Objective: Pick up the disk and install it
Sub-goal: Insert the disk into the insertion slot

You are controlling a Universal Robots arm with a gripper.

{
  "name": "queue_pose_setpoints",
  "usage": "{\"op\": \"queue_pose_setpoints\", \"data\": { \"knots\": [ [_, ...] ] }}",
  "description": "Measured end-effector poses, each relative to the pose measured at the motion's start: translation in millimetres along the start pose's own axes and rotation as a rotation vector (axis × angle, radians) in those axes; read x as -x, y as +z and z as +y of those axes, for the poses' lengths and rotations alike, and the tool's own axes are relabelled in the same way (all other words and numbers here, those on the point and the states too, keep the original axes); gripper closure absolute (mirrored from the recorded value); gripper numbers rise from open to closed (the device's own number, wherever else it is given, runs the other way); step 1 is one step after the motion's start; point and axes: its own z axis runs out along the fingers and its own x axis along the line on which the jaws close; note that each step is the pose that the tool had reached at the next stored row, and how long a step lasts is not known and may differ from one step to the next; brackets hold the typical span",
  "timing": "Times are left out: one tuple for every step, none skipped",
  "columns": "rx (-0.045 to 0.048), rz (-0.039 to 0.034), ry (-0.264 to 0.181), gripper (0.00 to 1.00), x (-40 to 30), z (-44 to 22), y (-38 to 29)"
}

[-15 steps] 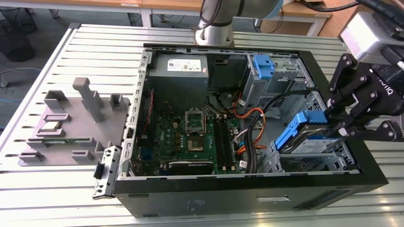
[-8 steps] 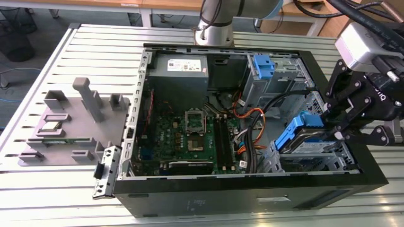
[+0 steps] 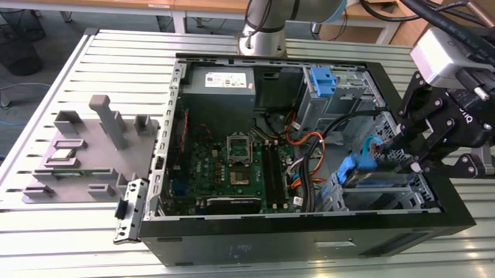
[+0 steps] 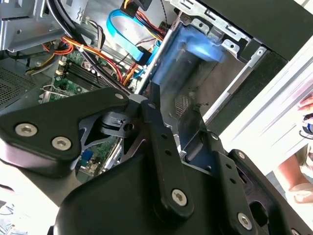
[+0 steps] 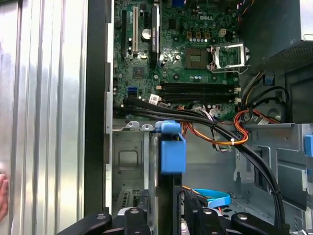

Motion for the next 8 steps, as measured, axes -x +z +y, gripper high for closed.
{"op": "queue_pose_setpoints", "data": {
  "knots": [
    [0.0,-0.0002,0.0,0.58,0.0,0.0,0.1],
    [0.0,0.0,0.0,0.58,0.0,0.0,0.0],
    [0.0,0.0,0.0,0.58,0.0,0.0,0.0],
    [0.0,0.0,0.0,0.58,0.0,0.0,0.0],
    [-0.0003,-0.0002,0.0,0.58,0.0,0.0,0.2],
    [-0.0026,-0.0009,0.0,0.58,0.0,0.2,0.9],
    [-0.0068,-0.0015,-0.002,0.58,-0.1,0.6,1.7],
    [-0.0105,-0.0021,-0.004,0.58,-0.2,1.0,2.4]
  ]
}}
